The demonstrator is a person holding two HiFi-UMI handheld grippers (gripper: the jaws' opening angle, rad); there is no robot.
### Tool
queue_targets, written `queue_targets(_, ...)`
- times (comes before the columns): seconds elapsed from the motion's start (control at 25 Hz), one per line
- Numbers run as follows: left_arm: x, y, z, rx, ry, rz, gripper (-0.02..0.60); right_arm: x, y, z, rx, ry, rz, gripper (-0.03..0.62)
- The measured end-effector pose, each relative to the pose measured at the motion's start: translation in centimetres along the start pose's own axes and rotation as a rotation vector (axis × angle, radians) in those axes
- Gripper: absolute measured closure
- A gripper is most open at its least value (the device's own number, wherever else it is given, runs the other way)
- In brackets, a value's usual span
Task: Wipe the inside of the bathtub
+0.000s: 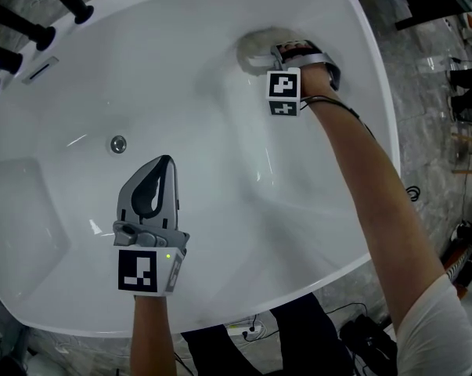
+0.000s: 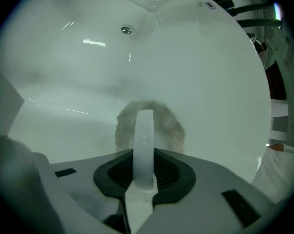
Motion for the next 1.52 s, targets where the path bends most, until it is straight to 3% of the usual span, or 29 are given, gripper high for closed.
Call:
queue_targets(0.44, -4.2, 4.0, 0.7, -0.034, 0.006, -0.025, 0.574, -7.9, 0.3, 0.7, 0.171, -0.009, 0.083, 0.5)
queue_targets(0.68, -6.3, 7.5, 2.6, -0.065, 0.025, -0.033, 0.574, -14.1, -1.1, 1.0, 0.385, -0.009, 0.142, 0.5)
queue_targets(1.08, -13.0, 12.8, 3.2, -0.076, 0.054, -0.031, 0.574, -25.1, 2.9, -0.5, 0.627, 0.038, 0.246, 0.5)
queue_targets(1.24, -16.5, 14.6, 2.7, -0.086, 0.068, -0.043, 0.574, -30.7, 4.8, -0.9, 0.811, 0.033, 0.309, 0.5)
queue_targets(1.4, -20.7, 16.4, 2.0, -0.093, 0.066, -0.064, 0.574, -37.6, 6.8, -0.7, 1.064, 0.003, 0.388, 0.5)
queue_targets(1.52, -23.9, 18.4, 1.6, -0.103, 0.052, -0.064, 0.574, -43.4, 8.6, -0.2, 1.182, -0.022, 0.447, 0.499)
Point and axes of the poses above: the fingertips, and each gripper's own axes: x forward along the fingers, z to its right, y out of its top, the point moved 10 cm from there along -x, backward along the fingers, and after that the axes turned 9 degrees about z, right-handed, at the moved point
